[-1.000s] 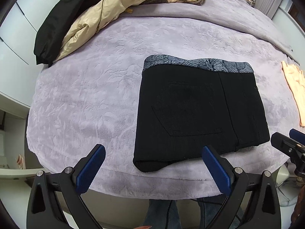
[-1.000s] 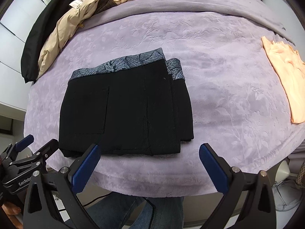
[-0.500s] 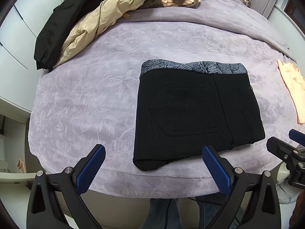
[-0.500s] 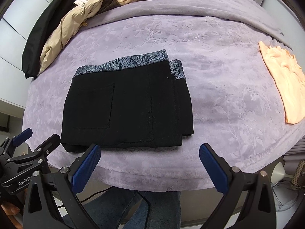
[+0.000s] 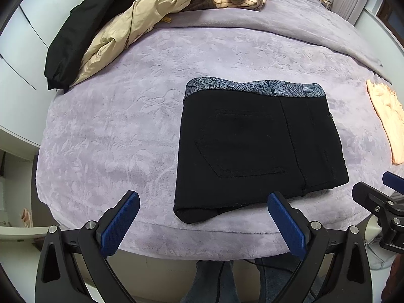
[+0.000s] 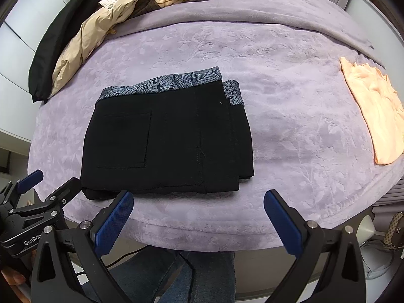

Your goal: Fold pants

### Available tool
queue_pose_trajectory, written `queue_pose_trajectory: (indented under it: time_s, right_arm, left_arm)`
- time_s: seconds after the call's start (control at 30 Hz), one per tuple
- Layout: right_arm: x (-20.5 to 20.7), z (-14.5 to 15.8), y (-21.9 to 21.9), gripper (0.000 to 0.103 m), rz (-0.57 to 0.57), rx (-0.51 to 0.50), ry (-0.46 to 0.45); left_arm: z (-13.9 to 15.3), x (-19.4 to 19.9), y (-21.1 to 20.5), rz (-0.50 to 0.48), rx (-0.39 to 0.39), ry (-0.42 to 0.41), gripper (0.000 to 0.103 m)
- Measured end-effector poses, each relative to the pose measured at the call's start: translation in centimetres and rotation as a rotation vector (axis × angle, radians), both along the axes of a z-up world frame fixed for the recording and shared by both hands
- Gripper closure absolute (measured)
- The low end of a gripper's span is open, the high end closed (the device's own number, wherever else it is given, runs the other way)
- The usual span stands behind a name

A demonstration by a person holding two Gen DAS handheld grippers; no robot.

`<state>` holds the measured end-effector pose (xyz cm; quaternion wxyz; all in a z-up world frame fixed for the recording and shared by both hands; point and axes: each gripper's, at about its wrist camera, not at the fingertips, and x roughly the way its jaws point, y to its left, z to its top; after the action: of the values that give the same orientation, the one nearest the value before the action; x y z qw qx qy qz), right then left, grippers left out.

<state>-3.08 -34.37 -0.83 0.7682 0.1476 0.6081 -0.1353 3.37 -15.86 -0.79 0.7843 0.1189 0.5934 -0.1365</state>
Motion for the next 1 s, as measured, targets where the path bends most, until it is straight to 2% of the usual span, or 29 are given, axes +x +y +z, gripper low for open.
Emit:
queue_pose_trajectory:
  time_s: [0.6,1.0]
  right_arm:
    - [0.46,-0.40,0.15,0.000,0.015,-0.001,0.009]
    - [0.83,-0.90,0.20,0.000,0.025,0.003,0.021]
  left_arm:
    - [-0.17,0.16,-0.22,-0.020,0.014,0.001,0.002]
    - [-0.30,0.58,-0.20,-0.041,-0.007,0.007,0.002]
